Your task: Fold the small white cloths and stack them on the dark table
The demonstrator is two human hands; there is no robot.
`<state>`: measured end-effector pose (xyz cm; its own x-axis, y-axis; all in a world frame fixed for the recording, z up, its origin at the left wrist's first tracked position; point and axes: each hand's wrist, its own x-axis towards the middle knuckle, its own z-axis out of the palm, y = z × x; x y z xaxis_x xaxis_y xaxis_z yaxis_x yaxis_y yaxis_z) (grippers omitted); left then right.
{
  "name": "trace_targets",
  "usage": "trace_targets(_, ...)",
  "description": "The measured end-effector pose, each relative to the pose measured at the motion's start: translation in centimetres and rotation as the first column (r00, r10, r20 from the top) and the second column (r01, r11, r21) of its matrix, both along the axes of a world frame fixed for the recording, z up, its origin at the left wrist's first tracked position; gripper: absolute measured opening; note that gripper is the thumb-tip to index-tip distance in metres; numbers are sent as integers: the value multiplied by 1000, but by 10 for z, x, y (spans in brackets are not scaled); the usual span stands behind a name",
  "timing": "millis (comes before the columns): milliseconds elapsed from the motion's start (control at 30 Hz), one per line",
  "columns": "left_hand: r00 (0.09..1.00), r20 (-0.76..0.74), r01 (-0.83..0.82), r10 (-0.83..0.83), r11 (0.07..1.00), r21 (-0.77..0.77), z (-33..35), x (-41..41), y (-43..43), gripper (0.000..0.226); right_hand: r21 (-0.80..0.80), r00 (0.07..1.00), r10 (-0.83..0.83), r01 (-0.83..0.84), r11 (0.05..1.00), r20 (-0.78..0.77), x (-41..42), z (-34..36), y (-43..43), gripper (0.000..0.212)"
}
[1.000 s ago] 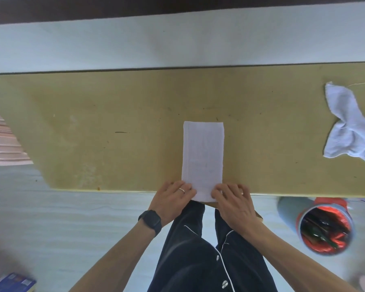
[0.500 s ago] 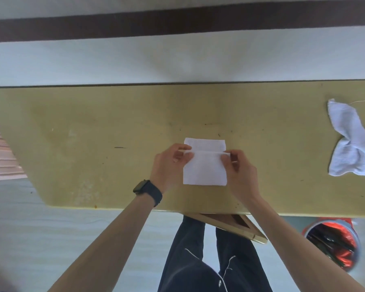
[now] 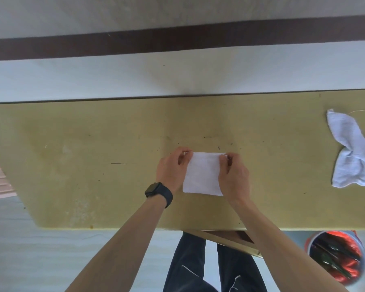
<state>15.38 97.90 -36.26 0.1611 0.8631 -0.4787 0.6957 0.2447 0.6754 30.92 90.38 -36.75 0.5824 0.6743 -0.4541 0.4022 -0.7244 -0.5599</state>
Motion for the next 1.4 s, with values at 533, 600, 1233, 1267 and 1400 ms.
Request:
trace_targets(533,912,-365,278,-187,937,213,-4,10,1,26,-198,957,121,-69,978,263,5,7,9,33)
trace_targets(600,875,-446,380,-187,836,395,-7,5,-7,32,-113,945,94,-62,992,314,4,6,0,33)
trace_targets(1233,715,-465,665,-522,713,221,-36,-8,-39,68,-115,757,558,-556,823,339,-10,-25,-38,65)
trace_targets(1267,740,-454,634,-497,740,223,-33,-9,-40,69,-97,768,541,-544,834,343,-9,-20,-38,65)
trace_targets(1400,886,-426,260,-180,956,136,-6,-1,-40,70,-42,919,278,-278,960,280,-6,9,-34,68)
